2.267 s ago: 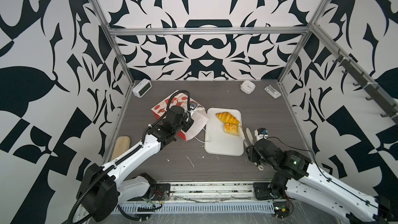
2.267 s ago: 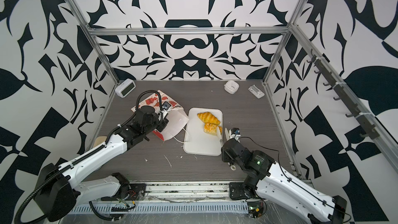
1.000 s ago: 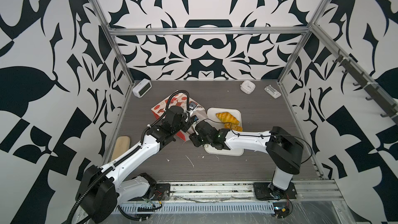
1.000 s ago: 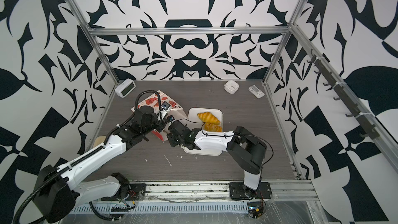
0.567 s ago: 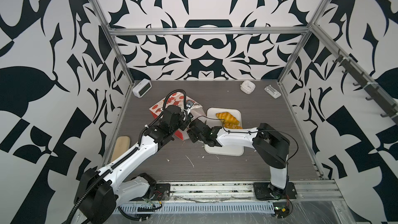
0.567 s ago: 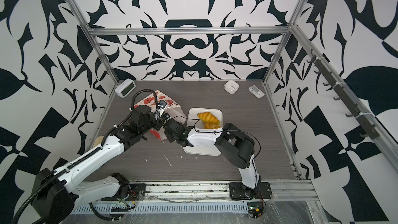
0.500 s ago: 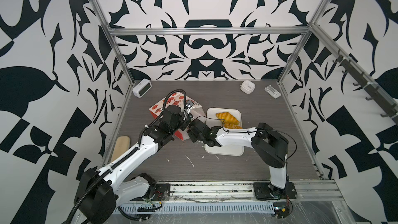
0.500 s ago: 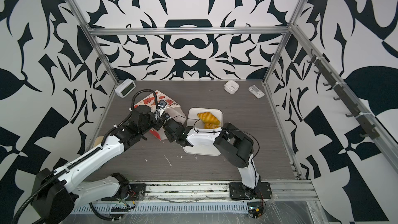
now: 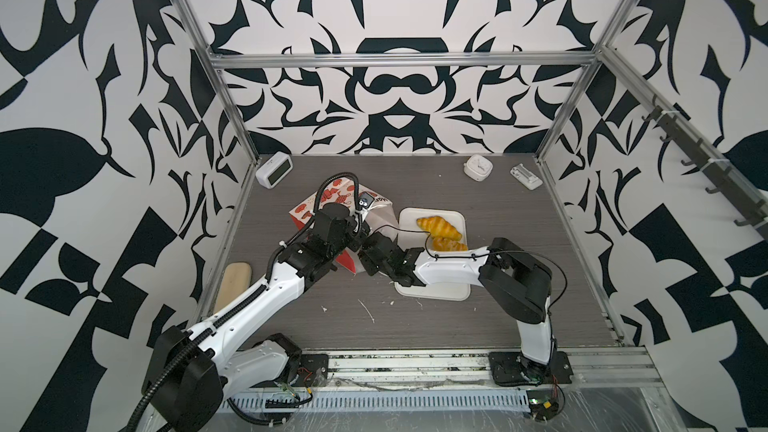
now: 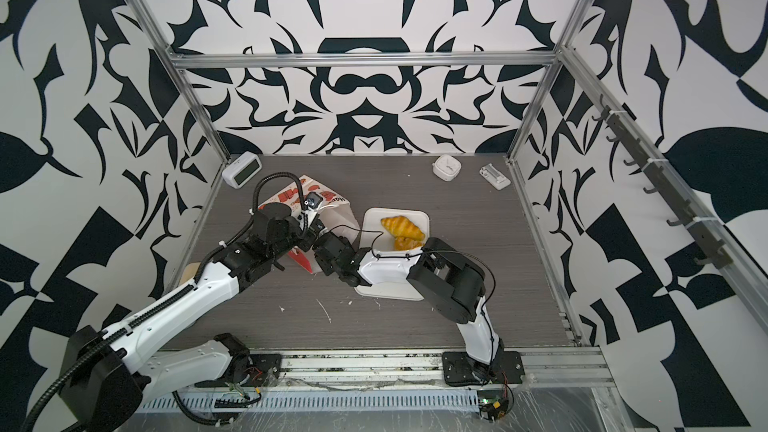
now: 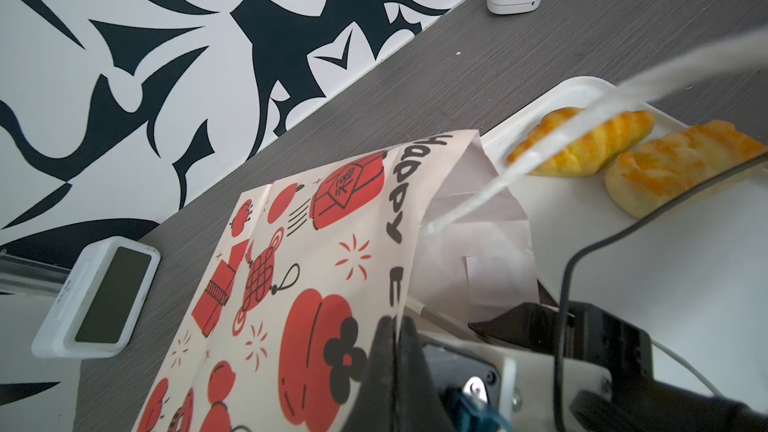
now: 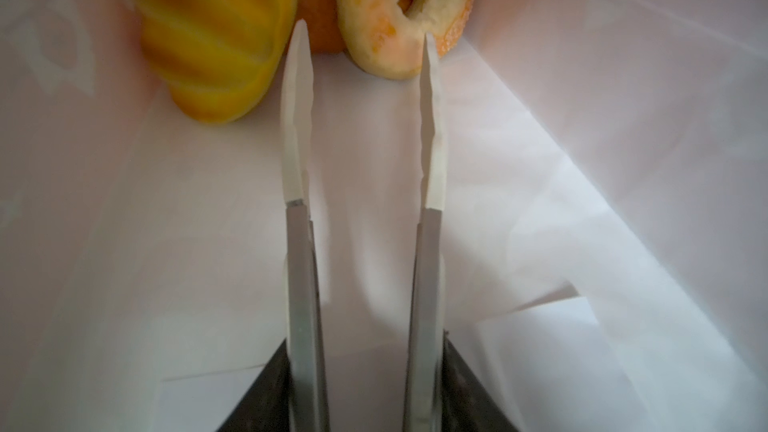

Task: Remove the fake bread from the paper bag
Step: 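Move the open tongs back into the bag opening held by the left gripper, then close the tongs on the ring donut inside the bag and lift it out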

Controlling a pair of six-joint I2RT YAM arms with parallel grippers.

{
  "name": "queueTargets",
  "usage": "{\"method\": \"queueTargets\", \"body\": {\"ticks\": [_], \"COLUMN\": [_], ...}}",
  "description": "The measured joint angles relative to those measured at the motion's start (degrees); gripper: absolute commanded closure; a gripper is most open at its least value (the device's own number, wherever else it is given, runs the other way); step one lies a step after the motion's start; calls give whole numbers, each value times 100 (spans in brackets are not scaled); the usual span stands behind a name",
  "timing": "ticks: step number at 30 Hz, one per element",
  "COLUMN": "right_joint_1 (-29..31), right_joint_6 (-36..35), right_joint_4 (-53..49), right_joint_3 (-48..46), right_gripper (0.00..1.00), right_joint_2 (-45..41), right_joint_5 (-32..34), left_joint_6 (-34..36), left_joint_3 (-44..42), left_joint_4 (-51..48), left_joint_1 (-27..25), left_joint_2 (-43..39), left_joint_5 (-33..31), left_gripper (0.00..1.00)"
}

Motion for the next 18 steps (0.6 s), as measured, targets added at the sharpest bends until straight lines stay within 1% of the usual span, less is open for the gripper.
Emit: {"method": "queueTargets", "body": {"ticks": [7,18], "right_joint_1": [90,94], "right_joint_6": [-260,-468], "right_joint_4": [181,114], "right_joint_3": [85,494], "right_gripper": [49,50], "right_joint_2": [177,632], "right_joint_5": [356,892], "left_joint_6": [-7,-46], "left_joint_3": [9,26], "left_joint_4": [-52,-87], "left_joint_1": [9,17], "left_joint_2": [-74,-118], "left_joint_5": [20,61], "left_gripper": [95,95]}}
